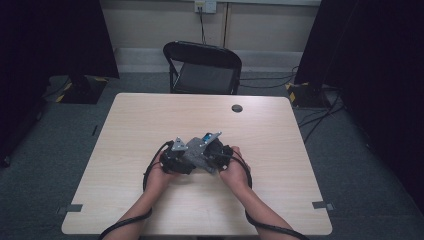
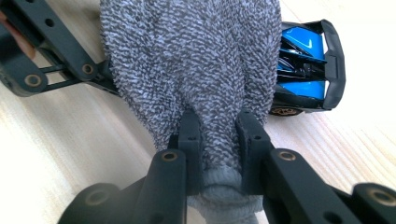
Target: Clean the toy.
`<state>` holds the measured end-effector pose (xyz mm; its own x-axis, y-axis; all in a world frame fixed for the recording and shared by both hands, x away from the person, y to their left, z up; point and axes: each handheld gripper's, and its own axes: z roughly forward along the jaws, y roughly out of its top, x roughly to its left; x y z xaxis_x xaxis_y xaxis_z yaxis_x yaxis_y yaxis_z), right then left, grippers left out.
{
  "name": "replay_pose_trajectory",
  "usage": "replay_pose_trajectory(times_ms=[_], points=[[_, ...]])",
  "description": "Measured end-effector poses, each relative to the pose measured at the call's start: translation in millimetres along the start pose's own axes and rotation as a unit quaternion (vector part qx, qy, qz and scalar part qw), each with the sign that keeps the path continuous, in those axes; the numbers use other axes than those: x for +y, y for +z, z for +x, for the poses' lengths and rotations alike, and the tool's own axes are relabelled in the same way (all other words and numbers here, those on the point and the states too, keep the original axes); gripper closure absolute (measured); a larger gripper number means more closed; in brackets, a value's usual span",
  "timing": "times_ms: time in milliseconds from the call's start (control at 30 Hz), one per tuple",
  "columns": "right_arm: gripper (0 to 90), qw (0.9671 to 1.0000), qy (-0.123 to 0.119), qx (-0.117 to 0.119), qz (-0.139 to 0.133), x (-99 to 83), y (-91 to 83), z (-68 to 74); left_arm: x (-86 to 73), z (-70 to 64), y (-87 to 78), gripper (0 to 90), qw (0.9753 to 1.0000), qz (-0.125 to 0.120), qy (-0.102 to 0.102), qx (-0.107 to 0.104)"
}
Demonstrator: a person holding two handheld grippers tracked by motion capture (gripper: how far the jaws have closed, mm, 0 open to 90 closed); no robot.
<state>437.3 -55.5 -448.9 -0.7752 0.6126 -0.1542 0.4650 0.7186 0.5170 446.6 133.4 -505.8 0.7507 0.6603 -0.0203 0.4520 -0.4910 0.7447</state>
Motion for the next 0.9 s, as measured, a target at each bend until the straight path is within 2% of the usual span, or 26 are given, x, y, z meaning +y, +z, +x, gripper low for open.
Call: replay_pose_trajectory(times_ms=[333, 900], points=[[75.1, 0.9999, 0.004, -0.009, 0.010, 1.3, 4.2, -4.9, 0.1, 0.5, -0.4, 23.6, 1.0000, 0.003, 0.004, 0.000], [75.2, 0.9994, 0.018, -0.023, 0.019, 0.3, 3.7, -22.7, 0.0, 0.2, -0.2, 23.6, 1.0000, 0.002, 0.001, -0.002]])
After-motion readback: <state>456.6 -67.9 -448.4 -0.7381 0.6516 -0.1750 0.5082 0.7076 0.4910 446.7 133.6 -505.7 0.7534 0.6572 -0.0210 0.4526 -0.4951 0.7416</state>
